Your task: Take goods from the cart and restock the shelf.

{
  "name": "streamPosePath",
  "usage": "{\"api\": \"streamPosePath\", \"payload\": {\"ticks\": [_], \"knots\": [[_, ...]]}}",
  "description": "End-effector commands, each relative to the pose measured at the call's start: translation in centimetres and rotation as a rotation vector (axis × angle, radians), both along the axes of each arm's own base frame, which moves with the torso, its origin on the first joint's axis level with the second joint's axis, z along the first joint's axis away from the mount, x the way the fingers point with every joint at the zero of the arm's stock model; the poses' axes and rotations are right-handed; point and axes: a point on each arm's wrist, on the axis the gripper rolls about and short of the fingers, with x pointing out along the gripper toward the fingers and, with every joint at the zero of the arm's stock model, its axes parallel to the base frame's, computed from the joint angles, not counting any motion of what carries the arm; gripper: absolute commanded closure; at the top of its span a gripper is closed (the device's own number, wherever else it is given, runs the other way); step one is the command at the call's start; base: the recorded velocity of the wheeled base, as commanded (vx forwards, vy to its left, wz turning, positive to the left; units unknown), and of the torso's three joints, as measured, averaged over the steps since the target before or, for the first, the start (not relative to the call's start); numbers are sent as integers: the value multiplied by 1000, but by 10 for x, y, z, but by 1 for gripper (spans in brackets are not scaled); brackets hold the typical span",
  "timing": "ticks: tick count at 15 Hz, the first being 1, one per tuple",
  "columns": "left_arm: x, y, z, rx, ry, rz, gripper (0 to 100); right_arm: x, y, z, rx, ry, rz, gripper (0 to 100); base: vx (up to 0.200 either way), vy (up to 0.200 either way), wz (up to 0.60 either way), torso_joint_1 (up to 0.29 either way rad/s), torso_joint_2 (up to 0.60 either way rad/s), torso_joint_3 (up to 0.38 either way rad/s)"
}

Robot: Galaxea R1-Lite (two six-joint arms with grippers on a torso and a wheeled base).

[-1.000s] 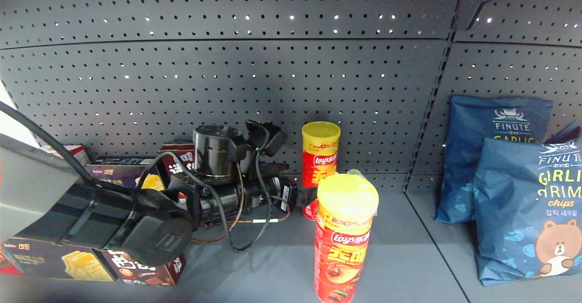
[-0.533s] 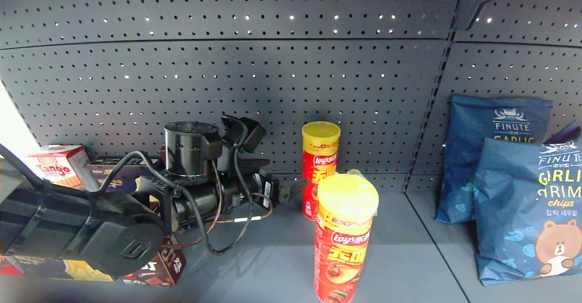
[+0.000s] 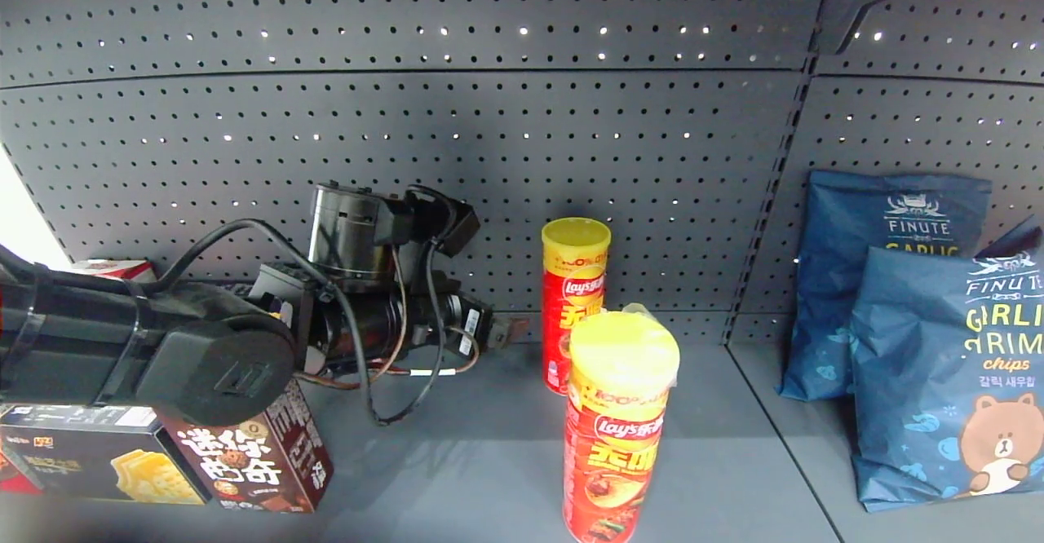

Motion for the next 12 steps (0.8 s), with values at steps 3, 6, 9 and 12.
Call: {"api": "streamPosePath", "payload": {"ticks": [3,6,9,12], "knots": [[3,1,1,23,4,20,0,0,0,0,0,2,0,0,0,0,0,0,0,0],[6,-4,-9,56,17,53,0,0,0,0,0,2,0,0,0,0,0,0,0,0],[5,-6,-9,58,16,50,0,0,0,0,0,2,0,0,0,0,0,0,0,0],[3,2,2,77,-29,55,0,0,0,0,0,2,0,0,0,0,0,0,0,0]]}}
